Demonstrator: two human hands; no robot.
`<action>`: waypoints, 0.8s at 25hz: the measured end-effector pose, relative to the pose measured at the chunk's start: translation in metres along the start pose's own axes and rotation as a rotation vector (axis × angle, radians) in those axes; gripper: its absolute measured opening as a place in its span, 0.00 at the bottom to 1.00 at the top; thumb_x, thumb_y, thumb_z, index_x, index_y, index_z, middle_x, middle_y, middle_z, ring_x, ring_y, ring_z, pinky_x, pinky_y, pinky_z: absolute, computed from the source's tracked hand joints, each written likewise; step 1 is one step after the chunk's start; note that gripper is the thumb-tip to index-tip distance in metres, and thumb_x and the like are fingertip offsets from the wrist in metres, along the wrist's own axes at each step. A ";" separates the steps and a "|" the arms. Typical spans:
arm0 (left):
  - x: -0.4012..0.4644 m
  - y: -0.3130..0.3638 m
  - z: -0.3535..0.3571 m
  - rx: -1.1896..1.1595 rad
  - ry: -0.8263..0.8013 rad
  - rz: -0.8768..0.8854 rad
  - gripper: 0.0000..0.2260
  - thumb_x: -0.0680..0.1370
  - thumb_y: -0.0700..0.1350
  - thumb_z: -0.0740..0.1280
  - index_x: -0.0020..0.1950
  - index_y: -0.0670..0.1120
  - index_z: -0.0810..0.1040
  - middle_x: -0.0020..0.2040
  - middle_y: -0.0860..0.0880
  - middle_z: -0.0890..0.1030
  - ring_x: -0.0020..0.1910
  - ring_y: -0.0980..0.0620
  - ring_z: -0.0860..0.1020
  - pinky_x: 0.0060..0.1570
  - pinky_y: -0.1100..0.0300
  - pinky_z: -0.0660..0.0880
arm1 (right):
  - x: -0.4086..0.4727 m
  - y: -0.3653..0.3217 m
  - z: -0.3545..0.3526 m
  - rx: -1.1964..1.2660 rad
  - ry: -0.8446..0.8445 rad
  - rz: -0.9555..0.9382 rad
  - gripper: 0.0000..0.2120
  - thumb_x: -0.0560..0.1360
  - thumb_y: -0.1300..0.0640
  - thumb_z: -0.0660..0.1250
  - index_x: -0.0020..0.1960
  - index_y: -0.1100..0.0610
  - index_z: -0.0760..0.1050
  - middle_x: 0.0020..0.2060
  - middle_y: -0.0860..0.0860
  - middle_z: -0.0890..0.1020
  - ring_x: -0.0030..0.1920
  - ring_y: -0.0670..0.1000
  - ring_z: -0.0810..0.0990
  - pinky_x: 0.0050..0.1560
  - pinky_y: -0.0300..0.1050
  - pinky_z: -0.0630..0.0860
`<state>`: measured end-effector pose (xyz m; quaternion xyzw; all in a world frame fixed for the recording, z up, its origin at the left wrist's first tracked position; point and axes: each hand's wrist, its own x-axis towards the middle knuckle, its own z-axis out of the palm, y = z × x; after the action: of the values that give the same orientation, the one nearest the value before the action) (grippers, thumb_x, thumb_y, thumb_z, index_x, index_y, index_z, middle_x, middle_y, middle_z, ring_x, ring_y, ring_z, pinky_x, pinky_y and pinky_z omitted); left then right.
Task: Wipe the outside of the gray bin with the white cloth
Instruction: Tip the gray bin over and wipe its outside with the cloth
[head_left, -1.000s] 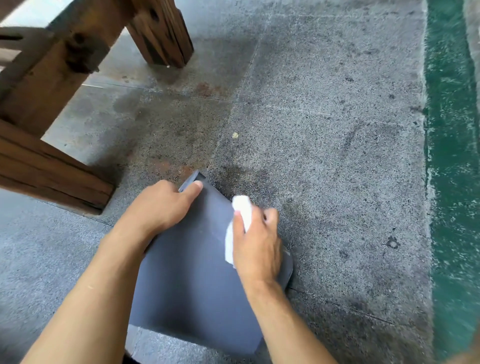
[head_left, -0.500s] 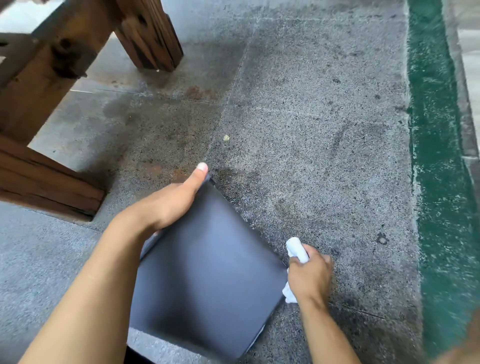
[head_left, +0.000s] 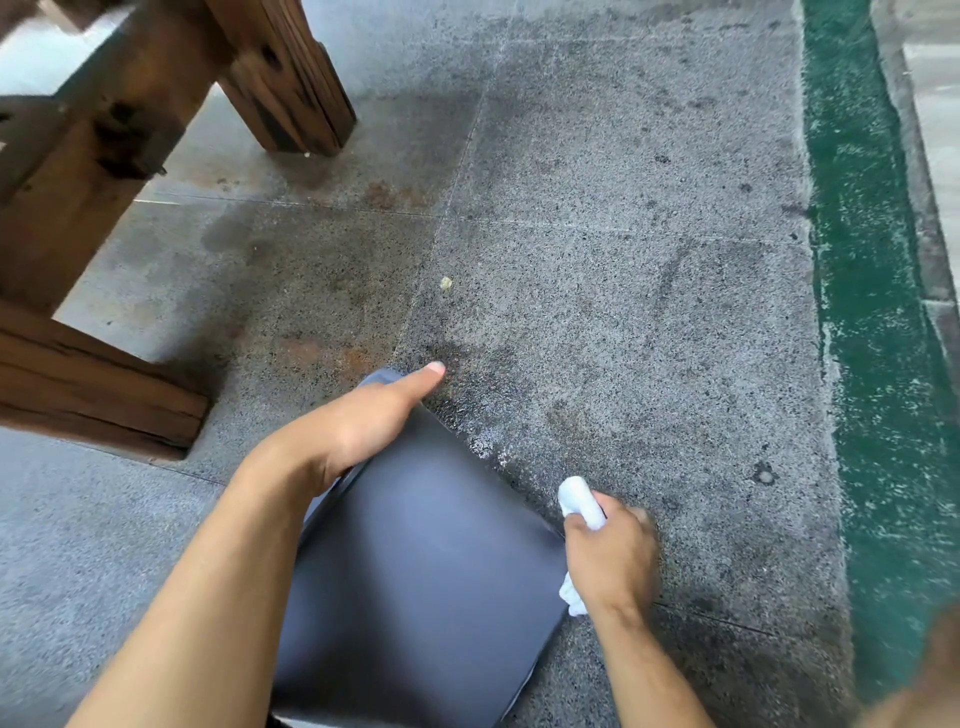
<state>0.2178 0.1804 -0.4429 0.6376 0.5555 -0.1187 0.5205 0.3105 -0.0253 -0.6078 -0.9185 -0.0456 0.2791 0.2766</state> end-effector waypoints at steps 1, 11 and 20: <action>0.000 0.001 0.001 -0.003 0.061 -0.005 0.29 0.77 0.67 0.63 0.59 0.42 0.80 0.58 0.44 0.84 0.50 0.46 0.82 0.56 0.53 0.77 | 0.000 -0.001 -0.001 0.001 0.005 -0.004 0.13 0.75 0.52 0.71 0.59 0.49 0.82 0.47 0.49 0.73 0.39 0.51 0.74 0.40 0.42 0.69; -0.031 -0.014 -0.039 -0.322 0.272 0.178 0.25 0.74 0.64 0.68 0.51 0.44 0.88 0.49 0.39 0.89 0.51 0.39 0.86 0.58 0.50 0.74 | 0.025 -0.071 -0.055 0.288 0.217 -0.186 0.16 0.76 0.43 0.69 0.60 0.50 0.83 0.48 0.50 0.76 0.40 0.48 0.75 0.43 0.43 0.70; -0.022 0.013 0.001 -0.811 0.187 0.128 0.31 0.82 0.66 0.53 0.57 0.45 0.86 0.52 0.42 0.89 0.52 0.47 0.87 0.58 0.51 0.79 | -0.051 -0.182 -0.055 0.254 0.116 -0.861 0.17 0.77 0.38 0.64 0.61 0.44 0.80 0.49 0.45 0.73 0.44 0.46 0.76 0.47 0.44 0.76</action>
<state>0.2210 0.1689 -0.4204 0.4221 0.5613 0.2004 0.6831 0.3099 0.0892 -0.4473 -0.7887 -0.3733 0.0899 0.4801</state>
